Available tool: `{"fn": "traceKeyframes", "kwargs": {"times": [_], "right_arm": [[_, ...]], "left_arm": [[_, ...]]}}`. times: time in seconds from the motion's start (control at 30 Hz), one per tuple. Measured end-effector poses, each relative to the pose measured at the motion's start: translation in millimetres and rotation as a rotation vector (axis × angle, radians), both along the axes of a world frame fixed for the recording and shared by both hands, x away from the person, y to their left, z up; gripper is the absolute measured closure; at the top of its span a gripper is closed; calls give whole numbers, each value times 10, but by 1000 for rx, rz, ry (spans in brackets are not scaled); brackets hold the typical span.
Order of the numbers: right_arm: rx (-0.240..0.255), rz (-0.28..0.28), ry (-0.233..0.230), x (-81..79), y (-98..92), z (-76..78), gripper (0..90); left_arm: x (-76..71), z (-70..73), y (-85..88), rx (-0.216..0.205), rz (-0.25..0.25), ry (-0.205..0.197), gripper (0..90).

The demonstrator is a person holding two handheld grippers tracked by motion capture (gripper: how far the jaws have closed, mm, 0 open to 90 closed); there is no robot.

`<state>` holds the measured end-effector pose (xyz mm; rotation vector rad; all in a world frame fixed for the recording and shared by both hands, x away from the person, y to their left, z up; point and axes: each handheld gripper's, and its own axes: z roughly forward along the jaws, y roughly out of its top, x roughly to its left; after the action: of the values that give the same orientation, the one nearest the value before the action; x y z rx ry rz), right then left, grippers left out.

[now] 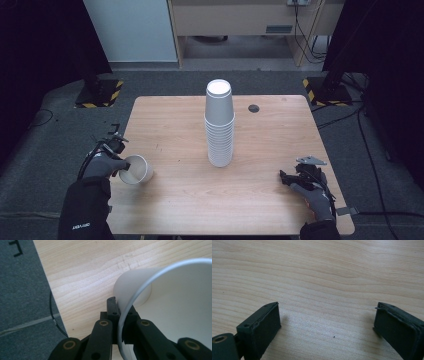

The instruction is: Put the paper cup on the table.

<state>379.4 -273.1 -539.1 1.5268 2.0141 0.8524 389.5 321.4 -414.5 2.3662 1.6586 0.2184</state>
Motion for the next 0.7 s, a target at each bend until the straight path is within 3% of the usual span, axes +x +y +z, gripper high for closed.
{"fn": "traceKeyframes", "kwargs": {"times": [0.1, 0.47, 0.7], "right_arm": [[0, 1, 0, 1, -1, 0, 69], [-1, 1, 0, 1, -1, 0, 68], [-1, 2, -1, 1, -1, -1, 67]], "left_arm": [[5, -24, -7, 0, -1, 24, 867], [12, -71, -13, -7, 5, 40, 857], [19, -61, -53, -17, 8, 10, 793]]}}
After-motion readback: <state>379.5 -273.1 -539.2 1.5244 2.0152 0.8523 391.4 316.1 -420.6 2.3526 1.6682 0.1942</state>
